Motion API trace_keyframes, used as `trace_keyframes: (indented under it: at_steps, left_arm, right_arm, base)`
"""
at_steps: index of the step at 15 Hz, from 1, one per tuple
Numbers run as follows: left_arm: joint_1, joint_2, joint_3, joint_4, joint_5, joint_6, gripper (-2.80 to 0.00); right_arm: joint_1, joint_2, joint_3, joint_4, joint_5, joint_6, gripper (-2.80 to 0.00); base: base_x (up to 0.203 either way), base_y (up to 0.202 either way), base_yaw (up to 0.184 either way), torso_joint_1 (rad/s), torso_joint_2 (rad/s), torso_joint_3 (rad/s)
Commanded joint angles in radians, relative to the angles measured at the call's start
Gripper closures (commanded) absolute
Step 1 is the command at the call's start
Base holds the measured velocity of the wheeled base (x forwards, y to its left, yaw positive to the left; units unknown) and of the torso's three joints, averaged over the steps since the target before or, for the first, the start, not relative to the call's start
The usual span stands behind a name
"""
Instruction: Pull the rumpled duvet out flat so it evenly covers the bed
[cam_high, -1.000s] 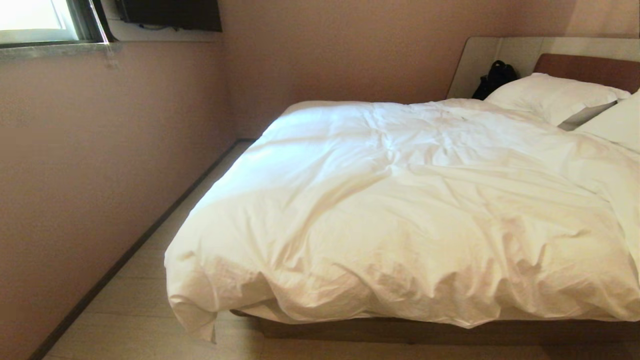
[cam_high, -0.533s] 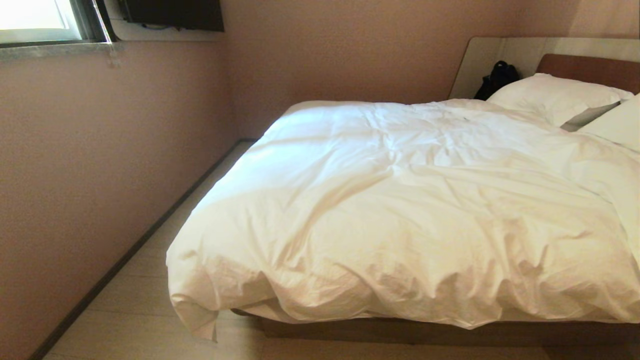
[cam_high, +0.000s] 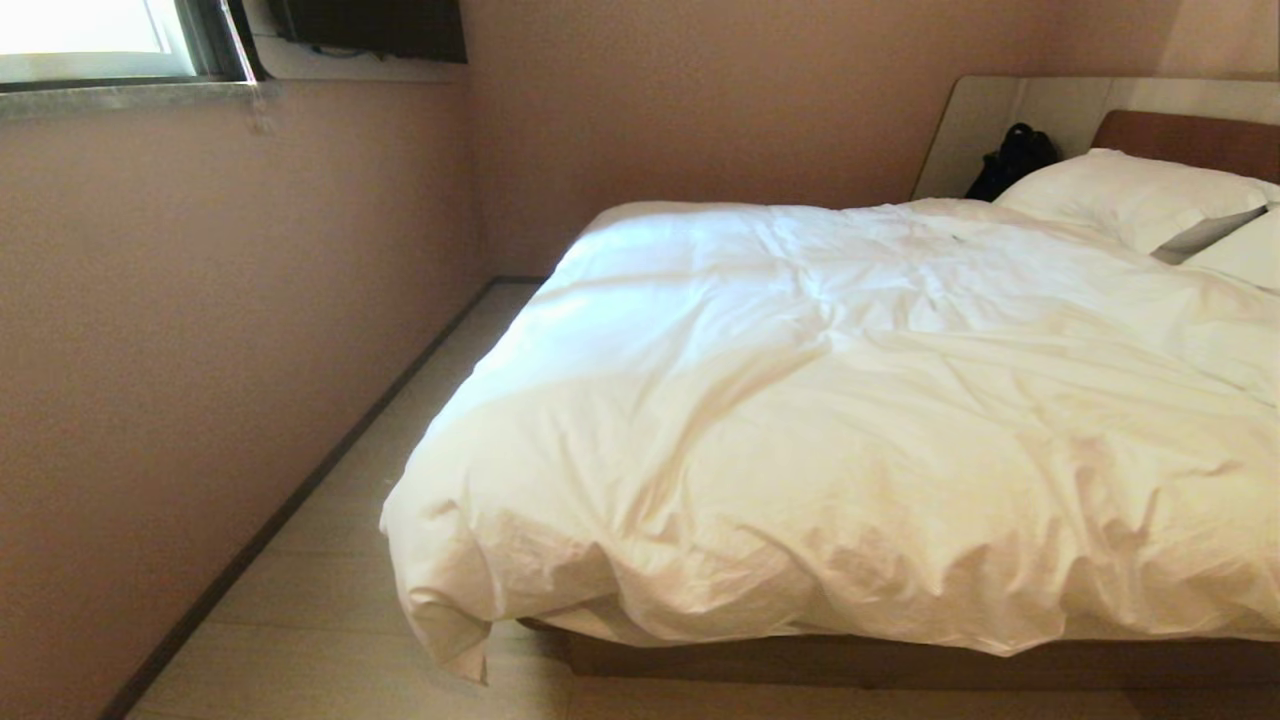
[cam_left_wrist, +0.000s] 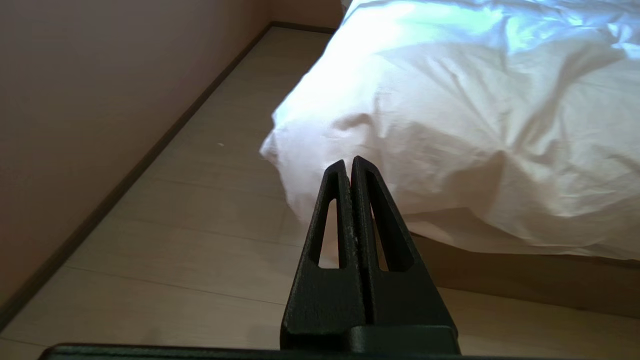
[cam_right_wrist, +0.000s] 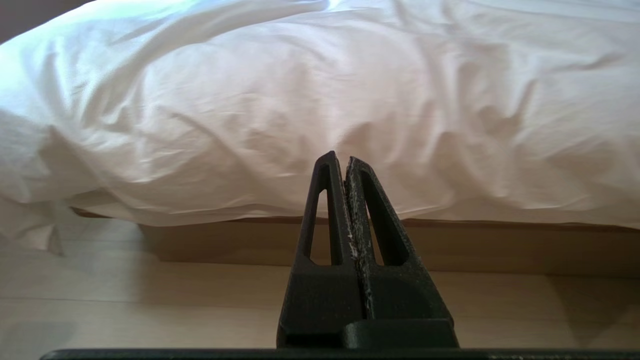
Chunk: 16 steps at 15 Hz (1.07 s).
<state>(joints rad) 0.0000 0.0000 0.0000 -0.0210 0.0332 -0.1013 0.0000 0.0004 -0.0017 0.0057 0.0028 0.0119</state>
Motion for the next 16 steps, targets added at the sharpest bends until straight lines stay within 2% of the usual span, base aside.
trace_keyframes:
  at_steps: [1,16]
  left_arm:
    - [0.0,0.0,0.0,-0.001,0.001,0.0,0.0]
    - [0.0,0.0,0.0,-0.001,0.001,0.0,0.0]
  right_arm:
    - [0.0,0.0,0.0,0.0,0.0,0.0,0.0]
    - [0.0,0.0,0.0,0.0,0.0,0.0,0.0]
  base:
    - [0.0,0.195,-0.001,0.002,0.0,-0.002]
    - [0.0,0.194,0.001,0.002,0.0,0.002]
